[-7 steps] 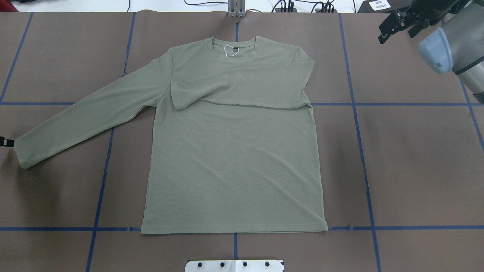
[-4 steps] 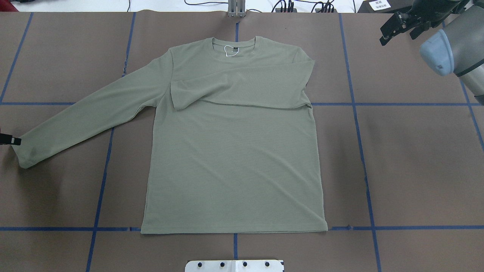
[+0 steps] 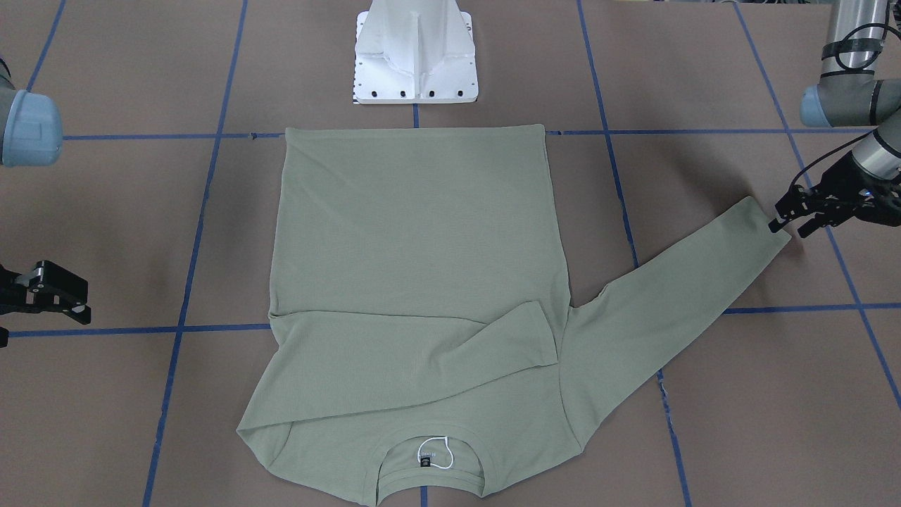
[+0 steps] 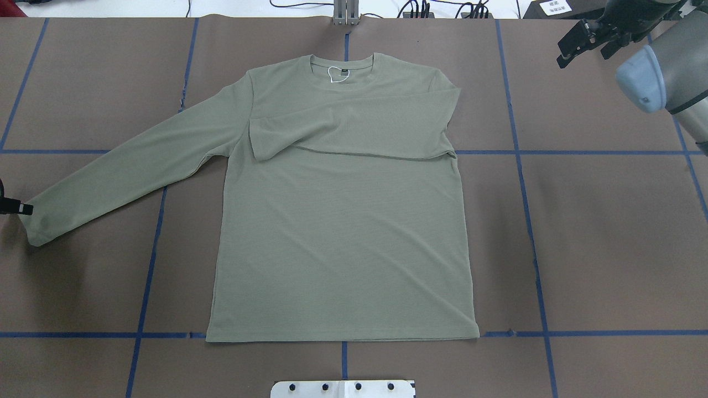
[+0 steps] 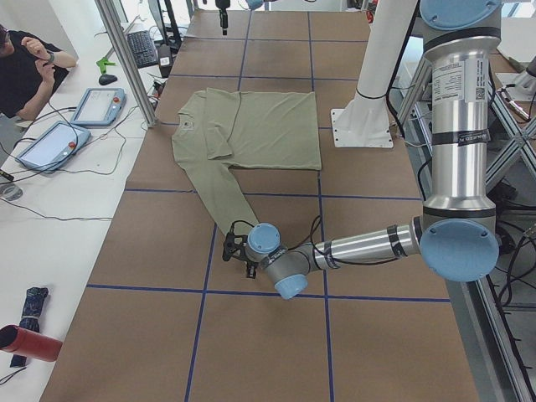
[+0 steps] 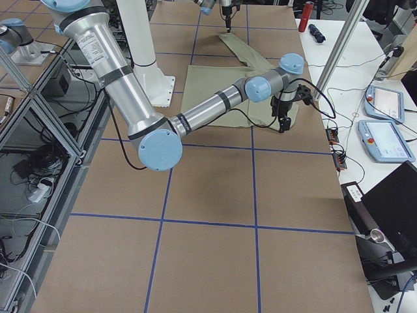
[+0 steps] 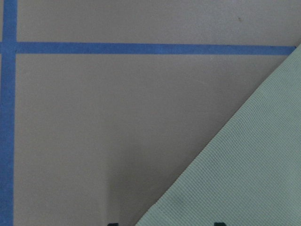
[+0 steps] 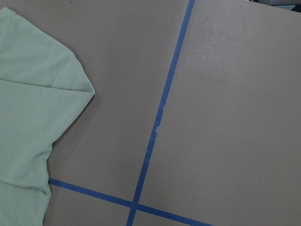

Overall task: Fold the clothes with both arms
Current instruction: 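Grasp the cuff of the other sleeve with the left gripper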

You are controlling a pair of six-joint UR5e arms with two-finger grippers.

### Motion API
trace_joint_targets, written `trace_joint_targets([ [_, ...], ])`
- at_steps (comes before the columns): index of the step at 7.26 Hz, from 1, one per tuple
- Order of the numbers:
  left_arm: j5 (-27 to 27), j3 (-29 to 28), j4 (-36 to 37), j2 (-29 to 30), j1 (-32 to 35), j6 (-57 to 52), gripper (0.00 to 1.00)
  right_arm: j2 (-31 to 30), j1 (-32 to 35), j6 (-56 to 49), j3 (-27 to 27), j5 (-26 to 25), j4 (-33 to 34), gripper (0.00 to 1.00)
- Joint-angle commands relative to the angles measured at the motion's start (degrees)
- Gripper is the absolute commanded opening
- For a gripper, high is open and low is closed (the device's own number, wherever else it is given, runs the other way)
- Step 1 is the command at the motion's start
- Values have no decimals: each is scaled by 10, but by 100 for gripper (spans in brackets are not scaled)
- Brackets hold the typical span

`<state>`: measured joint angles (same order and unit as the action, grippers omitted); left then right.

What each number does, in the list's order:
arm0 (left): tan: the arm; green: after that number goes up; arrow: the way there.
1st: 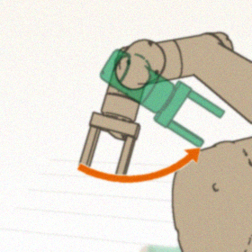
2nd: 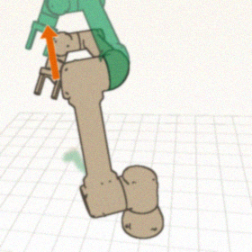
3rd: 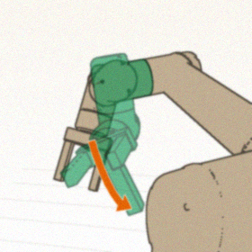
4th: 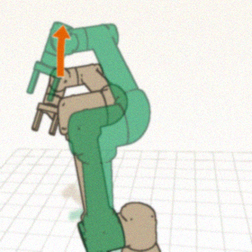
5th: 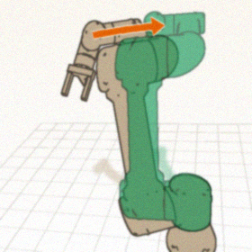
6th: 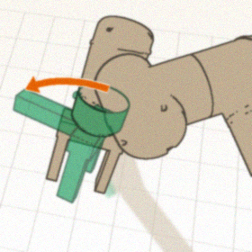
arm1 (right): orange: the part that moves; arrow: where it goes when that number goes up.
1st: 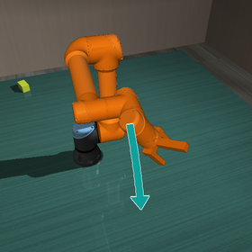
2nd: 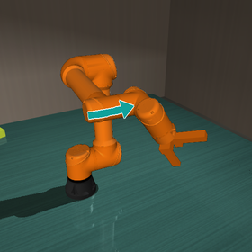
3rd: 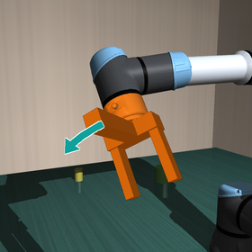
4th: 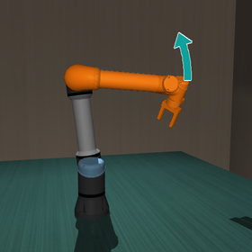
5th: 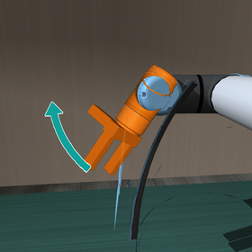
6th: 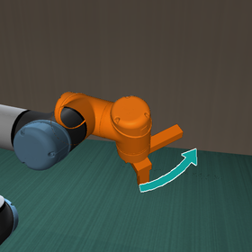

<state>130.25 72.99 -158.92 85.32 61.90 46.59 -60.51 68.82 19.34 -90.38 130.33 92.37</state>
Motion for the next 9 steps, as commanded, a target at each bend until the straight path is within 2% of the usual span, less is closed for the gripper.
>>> trace_joint_targets([
  [1, 0, -2, 0, 1, -4, 0, 72, -1, 0, 0, -1, -1, 0, 100],
  [4, 0, -4, 0, 1, -5, 1, 56, -7, 0, 0, -4, 0, 0, 100],
  [7, 1, -4, 0, 1, -5, 1, 56, -7, 0, 0, -4, 0, 0, 100],
  [8, 1, -5, 0, 1, -5, 1, 49, -7, 1, 0, -4, 0, 0, 100],
  [9, 1, -4, 0, 0, -5, 1, 28, -7, 0, 0, -4, 0, 0, 100],
])
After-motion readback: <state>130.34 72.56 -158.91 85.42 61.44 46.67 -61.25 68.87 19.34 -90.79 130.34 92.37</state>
